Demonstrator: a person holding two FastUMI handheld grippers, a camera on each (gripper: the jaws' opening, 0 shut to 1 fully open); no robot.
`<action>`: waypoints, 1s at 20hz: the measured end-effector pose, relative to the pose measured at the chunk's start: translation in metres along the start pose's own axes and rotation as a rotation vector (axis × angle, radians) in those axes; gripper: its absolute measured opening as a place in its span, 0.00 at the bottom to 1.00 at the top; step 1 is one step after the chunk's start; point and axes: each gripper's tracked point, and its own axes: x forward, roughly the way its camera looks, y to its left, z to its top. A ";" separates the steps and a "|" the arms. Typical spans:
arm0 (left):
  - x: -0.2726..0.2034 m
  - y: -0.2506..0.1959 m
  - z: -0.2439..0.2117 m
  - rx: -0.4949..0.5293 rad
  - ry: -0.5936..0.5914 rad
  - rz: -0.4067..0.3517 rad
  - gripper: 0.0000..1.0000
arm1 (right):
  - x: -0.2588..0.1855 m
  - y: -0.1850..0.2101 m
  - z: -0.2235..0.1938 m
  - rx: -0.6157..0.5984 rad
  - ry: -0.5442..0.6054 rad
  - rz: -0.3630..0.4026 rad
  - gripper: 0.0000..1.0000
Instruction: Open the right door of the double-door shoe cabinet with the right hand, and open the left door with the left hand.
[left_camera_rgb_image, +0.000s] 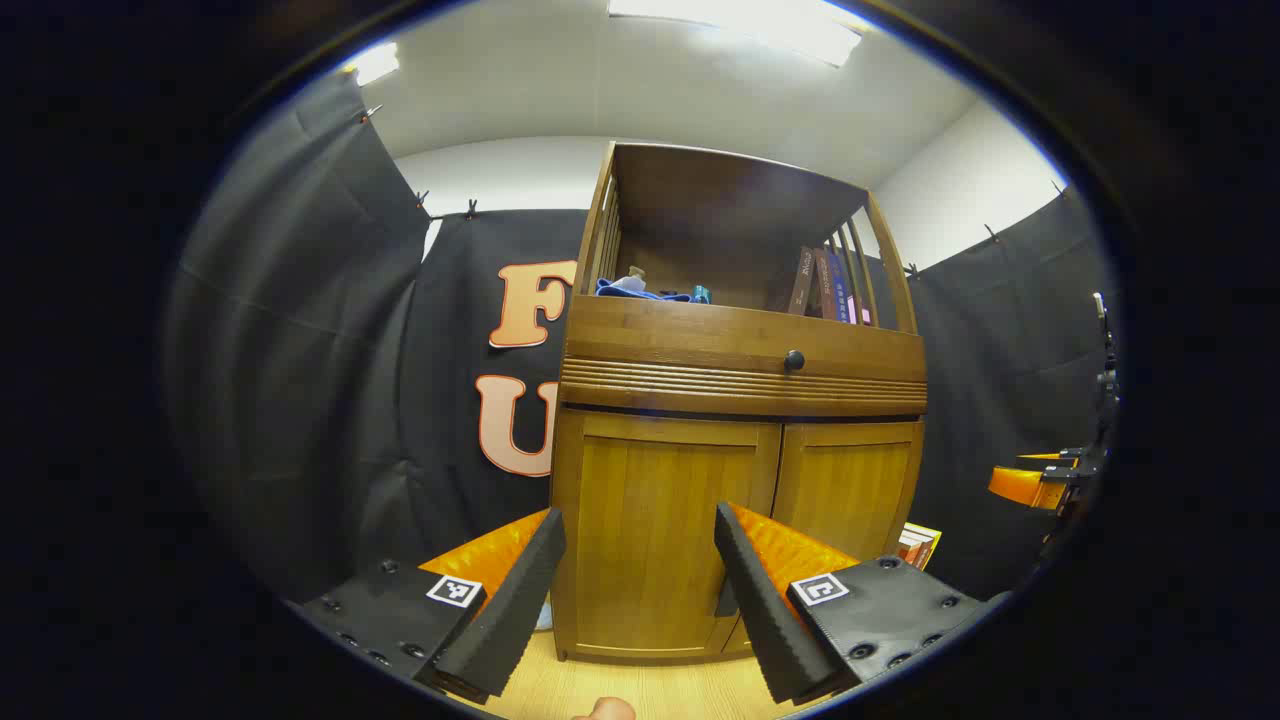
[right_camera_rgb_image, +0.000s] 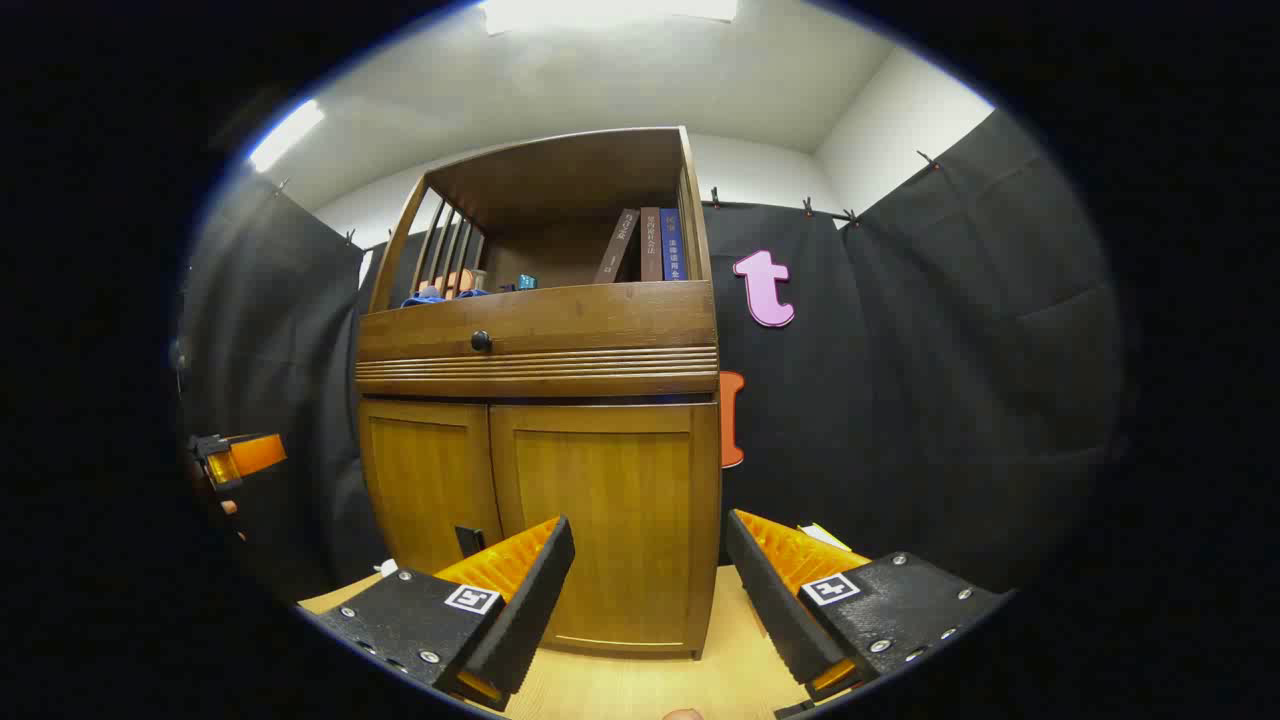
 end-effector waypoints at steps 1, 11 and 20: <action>0.000 0.002 -0.001 0.008 0.000 0.010 0.99 | -0.001 0.000 0.002 -0.005 -0.005 0.002 0.94; -0.008 0.013 0.002 0.013 0.001 0.040 0.96 | -0.004 -0.005 -0.001 -0.032 -0.007 -0.018 0.94; -0.011 0.019 0.002 0.019 0.001 0.056 0.96 | -0.003 -0.006 -0.006 -0.018 -0.001 -0.016 0.94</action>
